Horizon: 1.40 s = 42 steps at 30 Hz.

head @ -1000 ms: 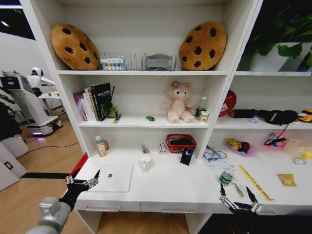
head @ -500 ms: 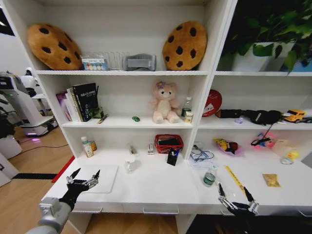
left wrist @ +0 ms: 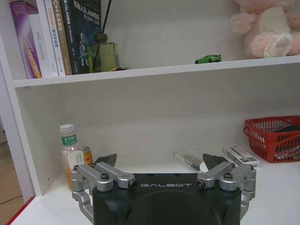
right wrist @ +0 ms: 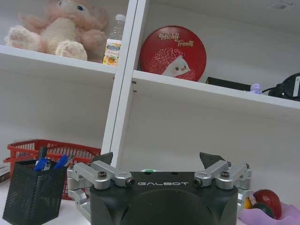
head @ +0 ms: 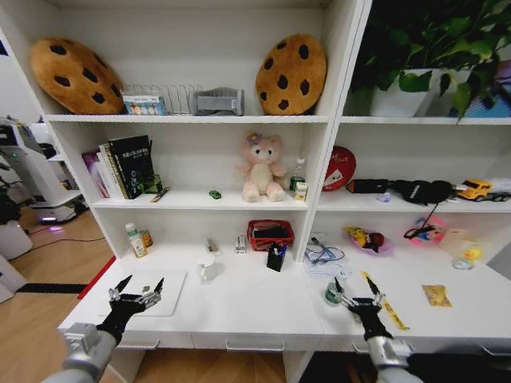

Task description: Organize the objects on the table.

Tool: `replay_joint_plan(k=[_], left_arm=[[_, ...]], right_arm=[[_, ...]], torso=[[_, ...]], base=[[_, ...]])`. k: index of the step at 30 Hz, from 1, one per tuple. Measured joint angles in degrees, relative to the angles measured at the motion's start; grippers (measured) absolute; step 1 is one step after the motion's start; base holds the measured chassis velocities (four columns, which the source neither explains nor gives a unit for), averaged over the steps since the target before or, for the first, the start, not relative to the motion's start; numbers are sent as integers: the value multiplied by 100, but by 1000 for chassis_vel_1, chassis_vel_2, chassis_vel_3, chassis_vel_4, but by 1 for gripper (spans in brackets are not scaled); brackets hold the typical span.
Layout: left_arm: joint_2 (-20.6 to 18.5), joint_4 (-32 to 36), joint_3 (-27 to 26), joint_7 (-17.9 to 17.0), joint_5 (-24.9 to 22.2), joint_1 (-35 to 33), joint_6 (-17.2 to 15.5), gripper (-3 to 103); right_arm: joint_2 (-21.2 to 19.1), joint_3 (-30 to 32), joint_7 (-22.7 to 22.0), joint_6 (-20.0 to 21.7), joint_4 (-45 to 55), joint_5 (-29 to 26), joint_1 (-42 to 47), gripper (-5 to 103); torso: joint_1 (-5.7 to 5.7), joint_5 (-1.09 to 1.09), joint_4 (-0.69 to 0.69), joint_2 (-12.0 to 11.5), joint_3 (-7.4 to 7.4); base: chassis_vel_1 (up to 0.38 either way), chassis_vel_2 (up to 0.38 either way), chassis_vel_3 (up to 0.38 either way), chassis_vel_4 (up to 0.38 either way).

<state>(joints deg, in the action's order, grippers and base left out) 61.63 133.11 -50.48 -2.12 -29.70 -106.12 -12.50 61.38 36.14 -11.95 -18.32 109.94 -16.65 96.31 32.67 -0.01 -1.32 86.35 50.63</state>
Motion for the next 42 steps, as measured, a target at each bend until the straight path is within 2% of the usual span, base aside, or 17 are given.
replay_joint_plan(k=[2,7,13,14,17,19,20,21,23,25,27,32,35,38,40,41,42], left_arm=[[0,0,-1,-1,0,0,0,100],[0,1,0,0,0,0,0,100],[0,0,0,1,0,0,0,100],[0,0,0,1,0,0,0,100],[0,0,0,0,0,0,0,100],[0,0,0,0,0,0,0,100],[0,0,0,0,0,0,0,100],[0,0,0,0,0,0,0,100],[1,0,0,1,0,0,0,100],[0,0,0,0,0,0,0,100],[0,0,0,0,0,0,0,100],[0,0,0,1,0,0,0,100],[0,0,0,0,0,0,0,100],[1,0,1,1,0,0,0,100],[0,1,1,2,0,0,0,100],[0,1,1,2,0,0,0,100],[0,0,1,1,0,0,0,100]], right_arm=[[-280,-322,-207,296,-155,-147,-498,100],[-370,-683,-418,654,-302,-474,-875,103],[-306,-930,-402,684,-387,-710,-1030,78],[-306,-930,-402,684,-387,-710,-1030,78],[-250,-936,-392,674,-403,-711,-1013,61],[-242,-934,-392,671,-403,-710,-998,61],[-226,-923,-391,660,-400,-707,-975,51],[-223,-914,-390,654,-395,-706,-963,45],[-222,-905,-391,647,-388,-706,-955,45],[-224,-893,-404,645,-344,-713,-924,35],[-225,-884,-405,643,-326,-714,-910,31],[-264,-755,-355,636,-84,-785,-754,31],[-316,-524,-163,557,191,-861,-461,31],[-345,-92,246,379,706,-1072,223,31],[-265,554,1224,-247,1157,-1404,1371,31],[-265,554,1224,-247,1157,-1404,1371,31],[-209,784,1670,-594,1202,-1514,1857,31]], torso=[[0,0,0,0,0],[0,2,-1,0,0],[0,0,-2,1,0],[0,0,-2,1,0],[0,1,-1,1,-1],[0,1,-2,1,-1],[0,1,-2,1,-1],[0,1,-2,1,-1],[-1,1,-2,1,-1],[-1,1,-1,1,-1],[0,2,-1,1,-1],[0,2,-1,1,-1],[0,3,1,1,0],[0,2,0,1,-1],[-1,1,-2,1,-2],[-1,1,-2,1,-2],[-2,-1,-3,2,-2]], base=[[0,0,0,0],[0,0,0,0],[0,0,0,0],[0,0,0,0],[0,0,0,0],[0,0,0,0],[0,0,0,0],[0,0,0,0],[0,0,0,0],[0,0,0,0],[0,0,0,0],[0,0,0,0],[0,0,0,0],[0,0,0,0],[0,0,0,0],[0,0,0,0],[0,0,0,0]])
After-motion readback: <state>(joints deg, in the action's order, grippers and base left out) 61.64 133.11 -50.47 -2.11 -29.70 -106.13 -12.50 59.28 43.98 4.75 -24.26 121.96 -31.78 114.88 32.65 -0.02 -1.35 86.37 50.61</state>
